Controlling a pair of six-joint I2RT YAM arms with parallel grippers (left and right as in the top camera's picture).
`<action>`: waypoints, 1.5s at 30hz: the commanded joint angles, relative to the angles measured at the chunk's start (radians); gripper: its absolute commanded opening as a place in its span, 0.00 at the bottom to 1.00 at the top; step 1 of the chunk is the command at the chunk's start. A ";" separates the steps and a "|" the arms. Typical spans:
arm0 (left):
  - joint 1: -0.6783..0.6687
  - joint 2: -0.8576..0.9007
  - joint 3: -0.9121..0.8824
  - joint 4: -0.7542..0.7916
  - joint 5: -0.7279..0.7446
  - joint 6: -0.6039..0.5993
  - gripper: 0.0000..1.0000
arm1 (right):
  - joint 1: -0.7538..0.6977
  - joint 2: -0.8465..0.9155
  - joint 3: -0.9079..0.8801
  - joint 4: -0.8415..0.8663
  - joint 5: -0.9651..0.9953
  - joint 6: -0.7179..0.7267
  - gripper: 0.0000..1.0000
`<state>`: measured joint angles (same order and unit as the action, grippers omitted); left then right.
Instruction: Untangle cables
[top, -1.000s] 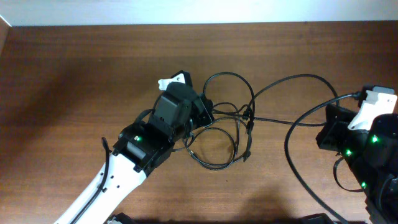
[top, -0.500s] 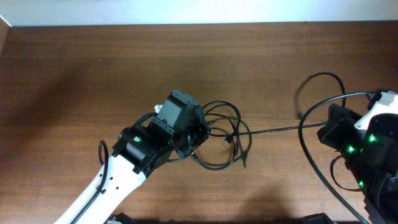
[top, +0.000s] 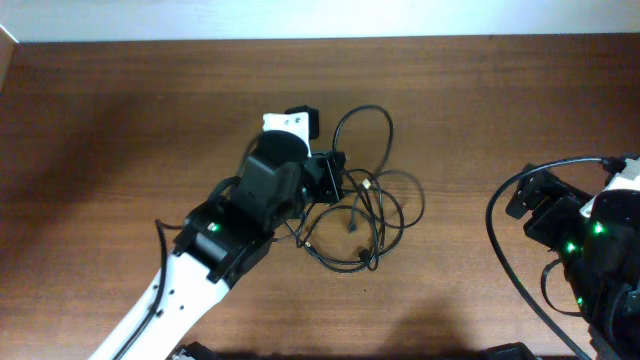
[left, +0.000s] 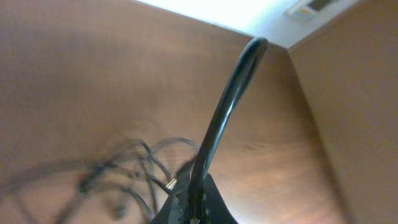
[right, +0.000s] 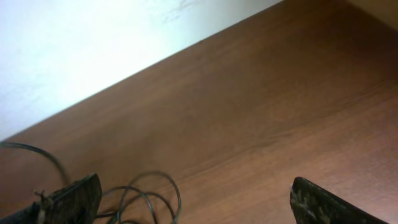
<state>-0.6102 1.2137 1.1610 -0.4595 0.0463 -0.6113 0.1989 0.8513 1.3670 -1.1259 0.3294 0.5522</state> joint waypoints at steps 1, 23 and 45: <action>0.004 -0.083 0.021 0.050 -0.166 0.336 0.00 | -0.003 0.018 0.011 -0.014 0.019 -0.032 0.95; 0.004 -0.348 0.026 0.186 -0.419 0.762 0.00 | -0.003 0.219 0.011 -0.001 -0.246 -0.235 0.96; 0.004 -0.151 0.025 -0.462 -0.695 0.583 0.00 | -0.003 0.401 0.011 0.010 -0.636 -0.452 0.93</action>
<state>-0.6098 1.0126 1.1774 -0.8734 -0.4213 0.1001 0.1989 1.2541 1.3670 -1.1141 -0.2905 0.1093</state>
